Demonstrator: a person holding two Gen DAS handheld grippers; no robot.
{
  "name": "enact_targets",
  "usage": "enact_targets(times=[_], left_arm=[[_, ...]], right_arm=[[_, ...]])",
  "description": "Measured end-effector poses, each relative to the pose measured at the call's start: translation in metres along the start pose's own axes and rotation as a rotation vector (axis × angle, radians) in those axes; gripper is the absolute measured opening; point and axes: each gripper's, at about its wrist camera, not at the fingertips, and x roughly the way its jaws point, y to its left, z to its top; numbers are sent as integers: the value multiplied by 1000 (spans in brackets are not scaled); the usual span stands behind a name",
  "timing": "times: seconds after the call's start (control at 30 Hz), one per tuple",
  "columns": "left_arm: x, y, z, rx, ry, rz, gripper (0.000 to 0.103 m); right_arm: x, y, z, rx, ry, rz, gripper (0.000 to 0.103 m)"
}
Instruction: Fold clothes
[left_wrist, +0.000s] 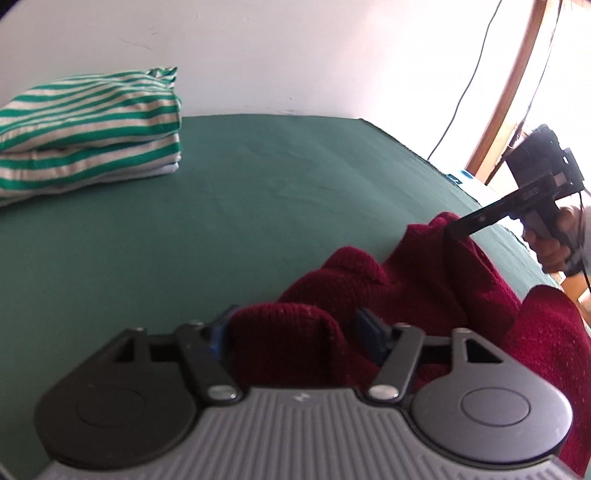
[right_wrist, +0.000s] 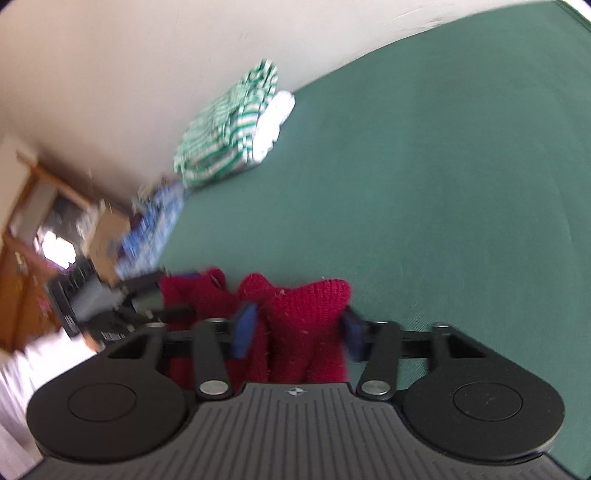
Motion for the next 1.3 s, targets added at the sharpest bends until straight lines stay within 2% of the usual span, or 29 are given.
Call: enact_targets(times=[0.03,0.07,0.1,0.23,0.3,0.5,0.6,0.7,0.9,1.0,1.17,1.23,1.3], left_arm=[[-1,1,0,-6,2,-4,49],[-2,2,0,-12,5,-7,36],[-3,3,1,-18,7,-11,31],[-9,-4,5,6,-8,5,24],[-19,-13,10,30,-36,13,22],[-66,-37,18,87,-105,-30,20],[-98,-47,15,111,-146,-47,20],[-130,-66,7,176,-176,-32,20],[-175,-105,-20,340,-189,-22,20],[-192,-123,-33,393,-196,-46,20],[-208,-149,-63,526,-161,-55,19],[-208,-154,-70,538,-119,-56,14],[-207,-161,-77,554,-99,-59,14]], right_arm=[[0,1,1,-25,16,-9,32],[-1,1,0,-39,27,-9,27],[-3,2,1,-45,32,-15,26],[-16,8,-1,-54,2,-11,24],[-25,19,-1,-76,-27,-7,23],[-56,60,-8,-143,-119,21,23],[-79,90,-19,-209,-150,36,22],[-100,116,-33,-285,-165,39,22],[-132,147,-68,-390,-114,-38,22],[-141,156,-88,-411,-73,-81,20],[-140,167,-123,-444,11,-140,20],[-136,168,-135,-456,37,-160,20],[-132,169,-144,-463,49,-156,20]])
